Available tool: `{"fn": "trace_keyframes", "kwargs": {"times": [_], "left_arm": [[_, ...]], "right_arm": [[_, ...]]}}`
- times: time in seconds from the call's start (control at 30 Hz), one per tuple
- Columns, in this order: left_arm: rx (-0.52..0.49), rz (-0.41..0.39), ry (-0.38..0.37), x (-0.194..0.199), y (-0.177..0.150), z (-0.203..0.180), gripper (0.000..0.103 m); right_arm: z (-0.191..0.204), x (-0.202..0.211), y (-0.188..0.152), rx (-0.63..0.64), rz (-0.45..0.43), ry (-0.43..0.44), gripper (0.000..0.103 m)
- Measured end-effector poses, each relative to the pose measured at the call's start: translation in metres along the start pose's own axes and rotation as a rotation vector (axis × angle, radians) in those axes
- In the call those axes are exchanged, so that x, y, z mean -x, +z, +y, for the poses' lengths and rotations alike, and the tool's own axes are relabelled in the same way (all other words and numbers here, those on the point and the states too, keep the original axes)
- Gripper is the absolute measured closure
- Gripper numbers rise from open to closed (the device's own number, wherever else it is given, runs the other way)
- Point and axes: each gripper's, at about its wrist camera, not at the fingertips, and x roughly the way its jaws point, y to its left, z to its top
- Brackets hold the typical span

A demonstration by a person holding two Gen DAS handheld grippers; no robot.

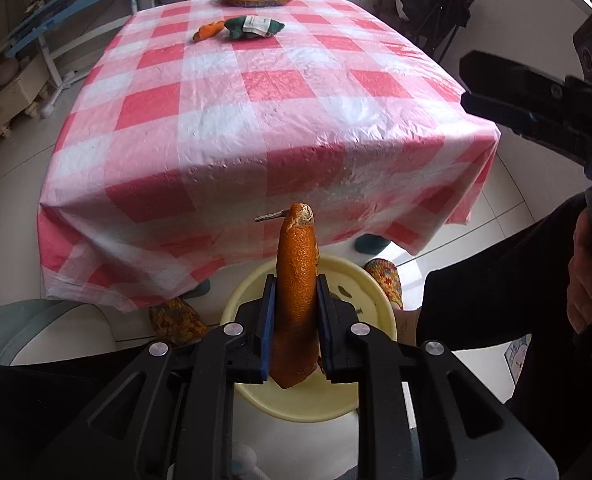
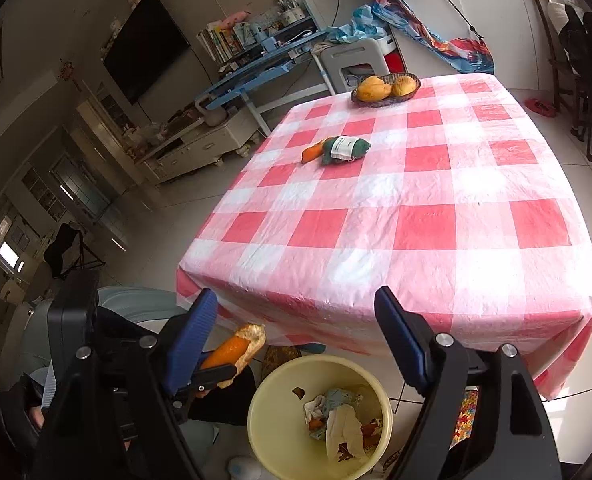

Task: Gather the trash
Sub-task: 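Drop the white cloth and bread stick into the yellow basin with both tools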

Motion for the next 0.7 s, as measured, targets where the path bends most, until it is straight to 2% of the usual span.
{"fn": "trace_keyframes", "kwargs": {"times": [0.13,0.17,0.2,0.3,0.4,0.5,0.6,0.7], "left_arm": [[-0.029,0.079,-0.012,-0.009,-0.009,-0.005,0.079],[-0.04,0.091,-0.012,-0.009,-0.011,-0.006,0.074],[-0.047,0.092,-0.012,-0.008,-0.012,-0.007,0.068],[-0.059,0.079,-0.018,-0.001,-0.012,-0.008,0.062],[-0.038,0.017,0.014,0.012,-0.004,0.001,0.062],[0.019,-0.088,0.072,0.03,0.013,0.019,0.062],[0.099,-0.181,0.122,0.046,0.039,0.045,0.059],[0.167,-0.237,0.154,0.052,0.068,0.072,0.056]], "right_arm": [[0.001,0.003,-0.002,-0.004,-0.001,0.0,0.021],[0.001,0.003,-0.002,-0.007,-0.001,0.003,0.021],[0.001,0.002,-0.001,-0.012,-0.002,0.006,0.021],[-0.002,0.001,0.002,-0.023,-0.007,0.01,0.02],[-0.002,-0.003,0.009,-0.018,-0.008,0.001,0.02],[0.001,-0.012,0.021,0.015,0.0,-0.01,0.019],[0.004,-0.027,0.042,0.073,0.012,-0.035,0.019],[0.003,-0.049,0.064,0.111,0.02,-0.065,0.019]]}}
